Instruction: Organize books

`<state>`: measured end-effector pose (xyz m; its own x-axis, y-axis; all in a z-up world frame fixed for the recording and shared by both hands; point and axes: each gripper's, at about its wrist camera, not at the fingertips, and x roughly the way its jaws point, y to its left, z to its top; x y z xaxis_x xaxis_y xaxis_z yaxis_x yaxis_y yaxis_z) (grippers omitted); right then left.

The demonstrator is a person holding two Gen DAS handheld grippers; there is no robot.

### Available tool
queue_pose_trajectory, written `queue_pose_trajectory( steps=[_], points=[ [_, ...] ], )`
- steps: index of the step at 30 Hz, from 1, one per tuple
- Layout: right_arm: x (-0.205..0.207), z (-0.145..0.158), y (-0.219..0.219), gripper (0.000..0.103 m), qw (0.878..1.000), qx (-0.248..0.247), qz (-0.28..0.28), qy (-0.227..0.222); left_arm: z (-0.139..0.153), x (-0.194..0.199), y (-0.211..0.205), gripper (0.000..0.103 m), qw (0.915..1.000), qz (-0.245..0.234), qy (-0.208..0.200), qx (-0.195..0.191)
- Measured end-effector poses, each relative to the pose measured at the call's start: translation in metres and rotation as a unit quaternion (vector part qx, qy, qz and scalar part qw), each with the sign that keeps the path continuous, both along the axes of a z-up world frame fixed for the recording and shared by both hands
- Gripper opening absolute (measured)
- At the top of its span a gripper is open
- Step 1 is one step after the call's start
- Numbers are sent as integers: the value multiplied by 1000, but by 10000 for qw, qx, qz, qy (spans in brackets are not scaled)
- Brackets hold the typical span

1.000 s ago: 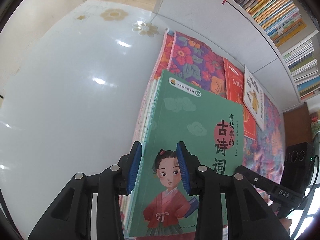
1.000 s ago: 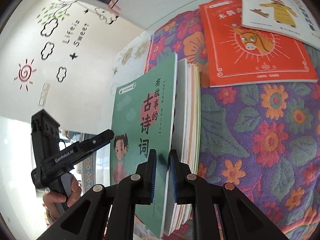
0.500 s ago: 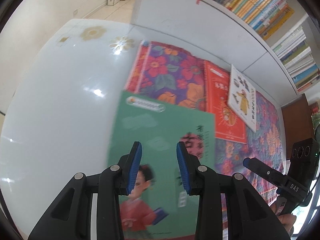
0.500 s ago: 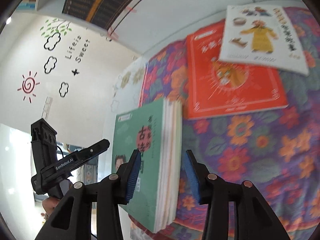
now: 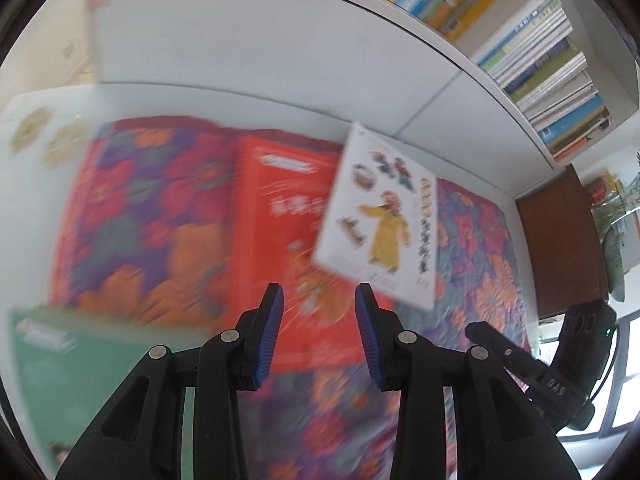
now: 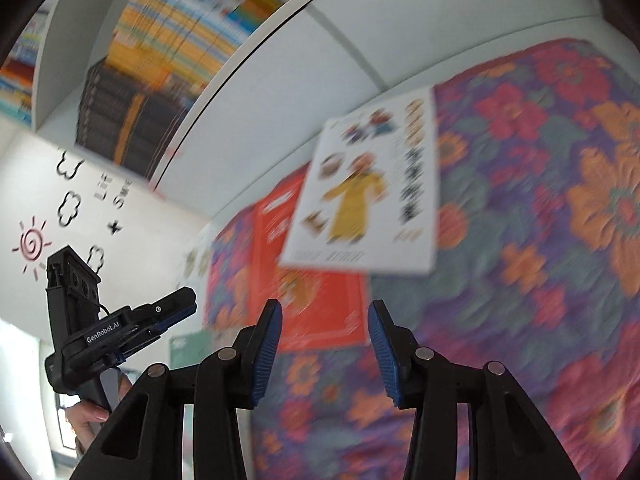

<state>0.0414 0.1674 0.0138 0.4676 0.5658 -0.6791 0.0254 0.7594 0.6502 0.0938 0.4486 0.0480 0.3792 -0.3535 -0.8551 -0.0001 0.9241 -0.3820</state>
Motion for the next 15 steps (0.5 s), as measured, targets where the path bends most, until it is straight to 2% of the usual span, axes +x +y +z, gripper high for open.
queue_pose_trajectory(
  steps=[2, 6, 9, 11, 15],
  points=[
    [11, -8, -13, 43, 9998, -174, -123, -61, -10, 14, -12, 34, 10000, -14, 4, -34],
    [30, -28, -31, 43, 9990, -369, -260, -63, -36, 43, -28, 34, 9998, 101, 60, 167],
    [44, -45, -44, 43, 9989, -275, -376, 57, -57, 57, -29, 34, 9988, 331, 247, 264],
    [54, -54, -50, 43, 9988, -242, -395, 126, -65, 61, -28, 34, 9984, 408, 338, 196],
    [67, -64, -49, 43, 9994, -123, -253, 182, -66, 63, -37, 34, 9989, 360, 230, 207]
  ],
)
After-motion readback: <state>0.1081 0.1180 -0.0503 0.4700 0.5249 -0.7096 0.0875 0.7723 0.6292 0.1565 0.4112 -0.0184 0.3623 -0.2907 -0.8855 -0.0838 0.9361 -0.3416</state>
